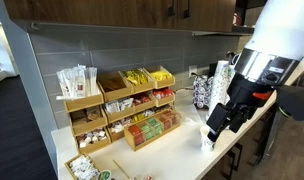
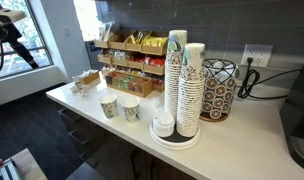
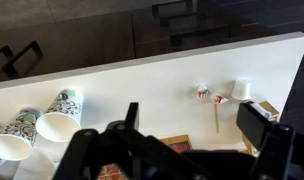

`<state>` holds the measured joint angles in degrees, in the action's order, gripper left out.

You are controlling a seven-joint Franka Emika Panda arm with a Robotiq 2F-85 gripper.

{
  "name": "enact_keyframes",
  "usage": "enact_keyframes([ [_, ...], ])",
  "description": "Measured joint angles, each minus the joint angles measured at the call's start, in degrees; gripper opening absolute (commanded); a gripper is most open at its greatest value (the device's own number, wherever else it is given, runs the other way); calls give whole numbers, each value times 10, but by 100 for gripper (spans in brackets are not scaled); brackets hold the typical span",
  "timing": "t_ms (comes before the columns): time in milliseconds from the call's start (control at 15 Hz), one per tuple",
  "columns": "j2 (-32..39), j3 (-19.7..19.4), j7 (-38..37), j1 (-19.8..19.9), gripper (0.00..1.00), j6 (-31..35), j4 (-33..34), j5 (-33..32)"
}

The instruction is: Pick up the paper cup to the left and put it in the paper cup to the right, turn both paper cups upside down and stack them on the left stack of upside down paper cups

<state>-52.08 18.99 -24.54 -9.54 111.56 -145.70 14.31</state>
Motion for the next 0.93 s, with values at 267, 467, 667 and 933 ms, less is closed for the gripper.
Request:
enact_keyframes([
  [267,0,0,0,0,100,0,0,0],
  [467,0,0,0,0,100,0,0,0],
  [667,0,0,0,0,100,0,0,0],
  [933,1,-2,-16,24,100,0,-3,-13],
])
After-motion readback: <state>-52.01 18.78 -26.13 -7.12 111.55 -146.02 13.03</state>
